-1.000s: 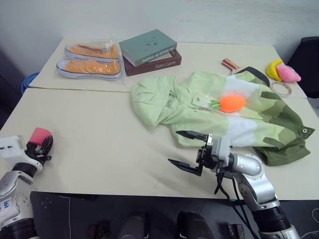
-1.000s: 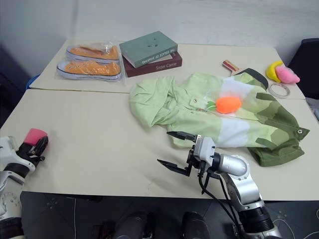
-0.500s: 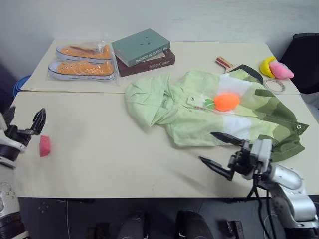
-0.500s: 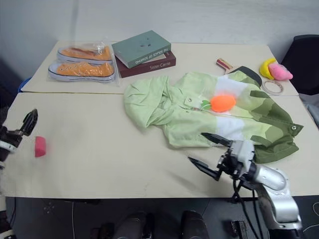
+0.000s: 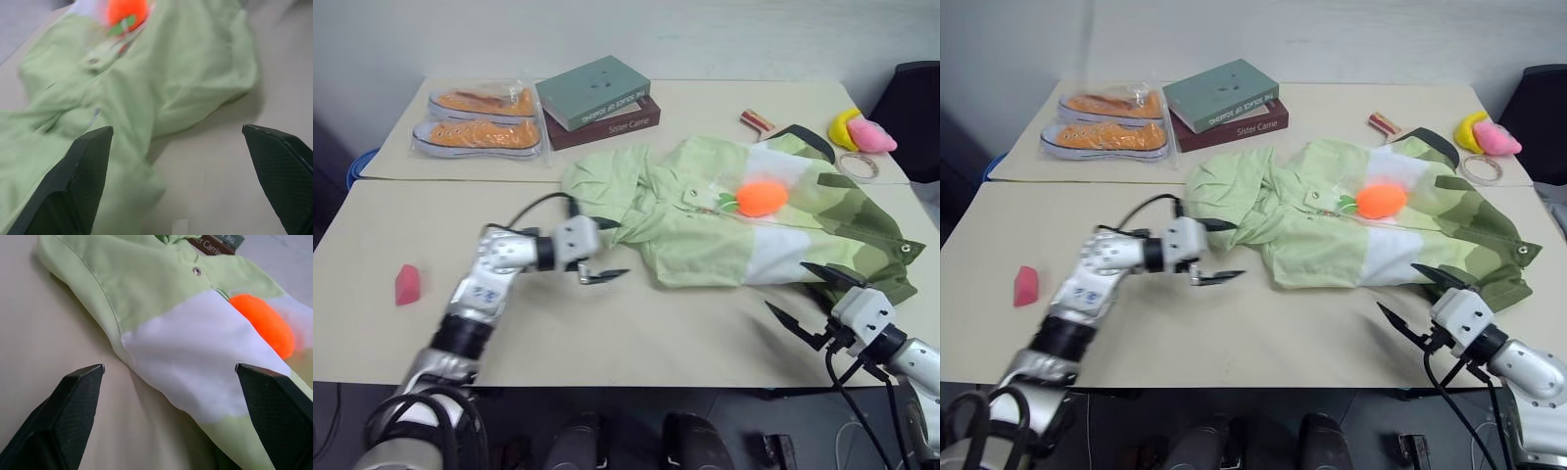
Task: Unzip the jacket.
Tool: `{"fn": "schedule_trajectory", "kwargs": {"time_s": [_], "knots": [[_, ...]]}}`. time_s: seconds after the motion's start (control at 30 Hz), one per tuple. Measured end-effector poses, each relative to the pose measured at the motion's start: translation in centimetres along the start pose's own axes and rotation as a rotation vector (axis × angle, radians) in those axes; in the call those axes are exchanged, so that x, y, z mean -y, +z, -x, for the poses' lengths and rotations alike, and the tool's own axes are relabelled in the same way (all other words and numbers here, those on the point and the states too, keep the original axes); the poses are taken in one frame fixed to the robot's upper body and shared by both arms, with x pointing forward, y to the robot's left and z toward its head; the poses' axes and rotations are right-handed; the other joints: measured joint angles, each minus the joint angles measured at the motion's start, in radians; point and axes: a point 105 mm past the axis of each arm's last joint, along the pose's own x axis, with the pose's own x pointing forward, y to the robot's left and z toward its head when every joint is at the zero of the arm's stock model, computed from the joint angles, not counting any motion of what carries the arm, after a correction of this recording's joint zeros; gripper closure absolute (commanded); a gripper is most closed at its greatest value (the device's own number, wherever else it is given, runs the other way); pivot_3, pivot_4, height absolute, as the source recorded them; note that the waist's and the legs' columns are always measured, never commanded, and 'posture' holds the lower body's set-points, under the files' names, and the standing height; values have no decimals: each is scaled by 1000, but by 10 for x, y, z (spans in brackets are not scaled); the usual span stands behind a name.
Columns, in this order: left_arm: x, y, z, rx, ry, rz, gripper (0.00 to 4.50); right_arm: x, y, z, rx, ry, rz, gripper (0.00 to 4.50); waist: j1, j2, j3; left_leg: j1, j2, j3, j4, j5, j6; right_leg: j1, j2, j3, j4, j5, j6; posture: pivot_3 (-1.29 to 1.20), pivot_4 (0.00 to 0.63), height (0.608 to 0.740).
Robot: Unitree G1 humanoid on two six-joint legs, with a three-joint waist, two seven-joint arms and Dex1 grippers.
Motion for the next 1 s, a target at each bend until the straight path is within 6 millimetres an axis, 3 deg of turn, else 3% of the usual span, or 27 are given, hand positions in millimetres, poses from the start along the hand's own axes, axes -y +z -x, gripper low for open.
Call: {"fn": "schedule_trajectory", "kwargs": {"time_s": [0.1,0.2,0.4,0.5,0.67,0.87,1.0], "knots": [[15,-9,-34,-23,-92,-5,39,2,1,7,12,-58,-3,0,2,-2,1,0,0,-1,0,1,1,1,0,0,-2,1,1,0,150,740],[6,-11,-50,-44,-81,-42,222,0,3,14,44,-121,-64,0,2,-3,2,0,0,-1,2,1,2,2,-2,0,-4,1,2,0,150,740],[0,-9,-81,-22,-8,8,1910,-7,14,20,112,-170,-140,0,5,-3,2,-2,-1,-5,2,1,3,2,-6,1,-5,2,3,0,150,740],[-1,-10,-85,-21,6,19,2947,-8,17,21,122,-180,-145,0,3,-3,2,-4,-1,-6,2,1,3,1,-5,0,-4,2,3,0,150,740],[-6,-20,-73,-12,66,85,4491,-9,19,21,143,-189,-165,0,-4,-3,2,-4,-1,-6,2,1,3,1,-4,-3,-3,2,3,0,150,740],[5,-34,-25,18,119,150,4491,-15,26,13,171,-110,-232,0,-27,-2,2,-3,0,-8,2,1,2,2,-6,0,-3,2,3,0,150,740],[45,-34,26,-14,69,236,4491,-9,27,12,153,-50,-261,0,-39,-2,2,-2,0,-13,2,1,1,3,-6,3,-3,2,3,0,150,740]]}}
